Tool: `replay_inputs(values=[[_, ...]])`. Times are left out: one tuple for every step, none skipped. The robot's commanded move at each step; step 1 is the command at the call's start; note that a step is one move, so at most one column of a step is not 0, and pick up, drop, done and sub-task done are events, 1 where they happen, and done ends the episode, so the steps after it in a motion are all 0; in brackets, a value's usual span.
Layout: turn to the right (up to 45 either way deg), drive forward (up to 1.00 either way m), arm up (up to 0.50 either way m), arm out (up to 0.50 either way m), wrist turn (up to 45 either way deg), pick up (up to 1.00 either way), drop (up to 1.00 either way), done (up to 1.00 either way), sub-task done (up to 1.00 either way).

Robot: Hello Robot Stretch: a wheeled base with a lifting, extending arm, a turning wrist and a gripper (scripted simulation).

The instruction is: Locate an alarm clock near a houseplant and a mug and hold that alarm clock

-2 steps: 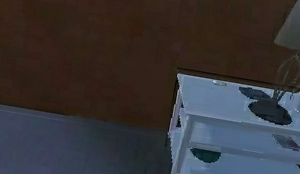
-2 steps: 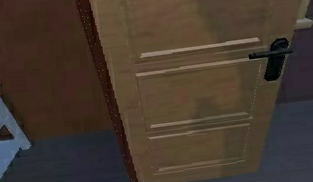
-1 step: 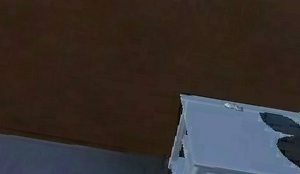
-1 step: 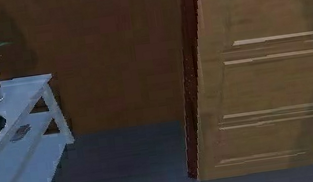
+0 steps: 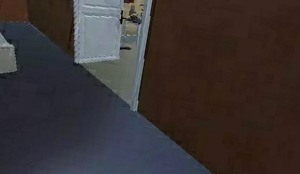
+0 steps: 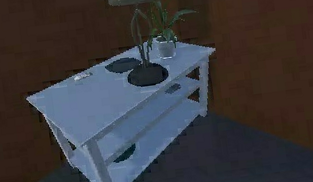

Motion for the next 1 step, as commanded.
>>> replay_inputs(values=[[-18.0,0.0,0.0,0.0,0.0,0.0,0.0,0.0,0.0]])
